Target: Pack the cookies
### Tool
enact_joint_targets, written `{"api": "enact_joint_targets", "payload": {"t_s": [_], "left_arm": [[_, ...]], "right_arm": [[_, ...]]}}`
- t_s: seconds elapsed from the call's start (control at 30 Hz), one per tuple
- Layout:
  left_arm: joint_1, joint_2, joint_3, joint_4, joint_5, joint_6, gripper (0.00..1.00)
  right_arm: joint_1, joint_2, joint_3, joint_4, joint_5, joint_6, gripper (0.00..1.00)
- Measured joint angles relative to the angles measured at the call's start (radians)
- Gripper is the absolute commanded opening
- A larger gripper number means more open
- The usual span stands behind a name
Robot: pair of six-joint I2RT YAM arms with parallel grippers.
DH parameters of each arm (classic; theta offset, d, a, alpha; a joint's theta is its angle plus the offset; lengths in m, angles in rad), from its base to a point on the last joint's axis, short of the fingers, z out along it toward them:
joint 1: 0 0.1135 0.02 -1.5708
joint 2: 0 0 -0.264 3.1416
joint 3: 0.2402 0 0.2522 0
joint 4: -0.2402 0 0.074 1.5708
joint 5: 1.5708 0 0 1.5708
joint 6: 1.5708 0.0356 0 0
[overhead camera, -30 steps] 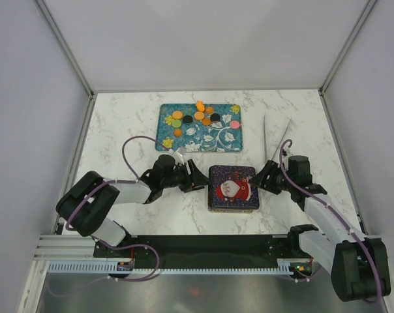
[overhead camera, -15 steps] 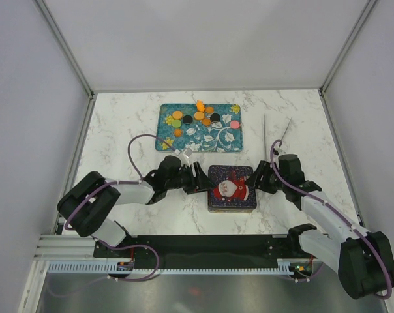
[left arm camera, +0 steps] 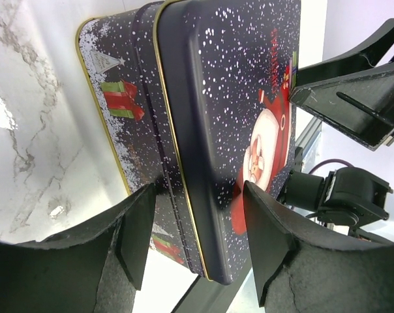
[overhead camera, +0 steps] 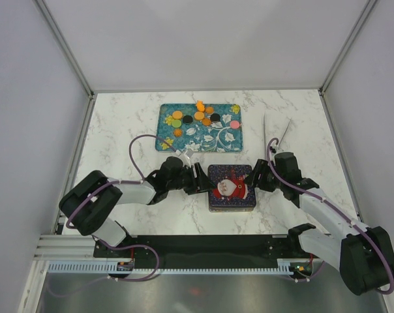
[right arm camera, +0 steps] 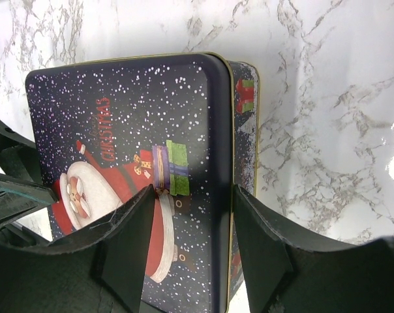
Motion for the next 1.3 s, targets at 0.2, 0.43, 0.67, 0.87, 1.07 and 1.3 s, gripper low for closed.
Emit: {"api": "enact_joint_targets", "payload": {"t_s": [0.2,0.43,0.67,0.87,1.07,1.3], "left_arm": [[-0.006,0.003,0.000,0.000,-0.013,0.000,0.62],[-0.010,0.003,0.000,0.000,-0.020,0.000,0.61],[-0.010,0.008,0.000,0.003,-0.021,0.000,0.59],[-0.010,0.010,0.000,0.005,-0.023,-0.001,0.58],[-0.018,0.019,0.000,0.020,-0.030,-0.002,0.56],[-0.024,0.030,0.000,0.039,-0.037,-0.009,0.51]], "right_arm": [[0.012,0.004,0.005,0.000,0.017,0.000,0.59],[0.026,0.011,0.012,0.000,0.039,-0.002,0.59],[0.037,0.024,0.023,0.000,0.058,-0.004,0.59],[0.046,0.036,0.031,0.002,0.071,-0.008,0.60],[0.057,0.037,0.035,0.003,0.097,-0.010,0.61],[0.083,0.039,0.040,0.004,0.143,-0.017,0.63]]}}
